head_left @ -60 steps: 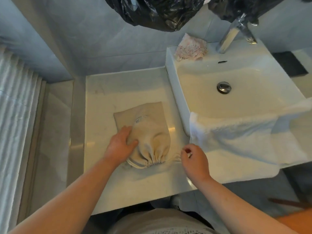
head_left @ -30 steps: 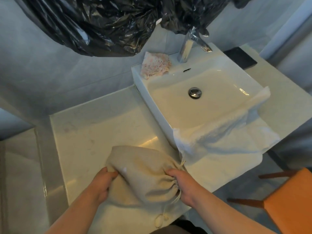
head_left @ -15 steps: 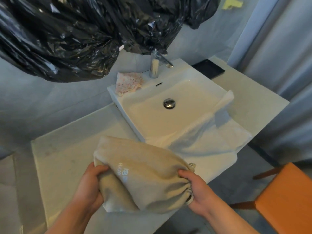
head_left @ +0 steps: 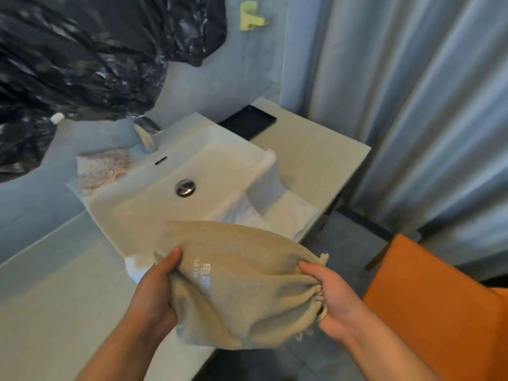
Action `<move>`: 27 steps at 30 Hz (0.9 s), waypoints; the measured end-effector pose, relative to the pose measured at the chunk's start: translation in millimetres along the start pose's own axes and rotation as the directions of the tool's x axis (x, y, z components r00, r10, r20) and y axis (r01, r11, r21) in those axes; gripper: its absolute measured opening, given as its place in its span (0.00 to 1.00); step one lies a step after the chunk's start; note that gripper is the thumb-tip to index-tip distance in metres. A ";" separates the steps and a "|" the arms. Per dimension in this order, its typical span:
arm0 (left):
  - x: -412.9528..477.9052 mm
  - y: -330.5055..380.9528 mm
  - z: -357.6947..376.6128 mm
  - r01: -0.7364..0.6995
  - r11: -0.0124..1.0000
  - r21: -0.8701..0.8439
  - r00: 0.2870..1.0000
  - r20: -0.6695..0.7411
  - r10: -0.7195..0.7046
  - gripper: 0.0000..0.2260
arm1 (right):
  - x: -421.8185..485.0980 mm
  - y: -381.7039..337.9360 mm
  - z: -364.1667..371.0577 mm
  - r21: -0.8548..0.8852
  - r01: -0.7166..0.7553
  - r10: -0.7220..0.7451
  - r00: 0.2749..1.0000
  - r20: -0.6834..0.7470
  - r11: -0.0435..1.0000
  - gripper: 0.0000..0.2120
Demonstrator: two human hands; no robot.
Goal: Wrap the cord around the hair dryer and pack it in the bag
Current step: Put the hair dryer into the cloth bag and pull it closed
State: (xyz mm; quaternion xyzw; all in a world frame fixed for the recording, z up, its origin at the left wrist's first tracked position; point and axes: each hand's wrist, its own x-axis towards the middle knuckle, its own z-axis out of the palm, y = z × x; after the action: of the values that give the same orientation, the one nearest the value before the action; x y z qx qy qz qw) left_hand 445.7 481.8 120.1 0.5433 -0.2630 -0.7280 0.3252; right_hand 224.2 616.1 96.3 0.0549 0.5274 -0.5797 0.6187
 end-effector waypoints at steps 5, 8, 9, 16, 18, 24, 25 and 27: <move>8.2 -13.3 48.6 0.054 0.997 0.063 0.996 0.064 -0.058 0.16 | 3.0 -40.3 -36.2 0.028 0.024 -0.022 0.999 -0.043 0.999 0.14; 24.3 -13.1 74.1 0.054 0.995 0.088 0.993 0.096 -0.063 0.15 | 14.9 -62.8 -48.2 0.045 0.032 -0.029 0.998 -0.055 0.998 0.10; 31.8 -11.9 82.6 0.053 0.994 0.097 0.992 0.107 -0.064 0.15 | 20.9 -71.0 -50.8 0.043 0.033 -0.031 0.998 -0.061 0.998 0.10; 101.5 4.1 152.3 0.116 0.990 0.081 0.979 0.156 -0.127 0.13 | 67.6 -147.6 -52.0 -0.019 0.015 -0.018 0.990 -0.143 1.000 0.11; 121.2 10.5 174.4 0.127 0.990 0.064 0.976 0.172 -0.136 0.12 | 80.3 -173.0 -53.0 -0.029 0.024 -0.028 0.988 -0.153 0.999 0.12; 165.2 25.9 229.1 0.143 0.989 0.042 0.966 0.211 -0.149 0.11 | 112.0 -232.0 -55.8 -0.004 0.066 -0.066 0.982 -0.175 0.998 0.09; 170.6 28.9 235.2 0.148 0.988 0.045 0.965 0.214 -0.154 0.12 | 117.5 -238.7 -55.5 -0.001 0.061 -0.060 0.983 -0.171 0.998 0.09; 181.9 33.9 243.9 0.153 0.988 0.032 0.967 0.202 -0.156 0.12 | 129.8 -252.4 -54.0 -0.007 0.044 -0.045 0.986 -0.163 0.999 0.09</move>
State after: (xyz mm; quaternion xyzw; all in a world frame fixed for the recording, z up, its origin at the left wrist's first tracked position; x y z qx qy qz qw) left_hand 181.4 328.9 98.5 0.4872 -0.2575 -0.8008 0.2346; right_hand -33.0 486.0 116.9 0.0894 0.5784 -0.5861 0.5603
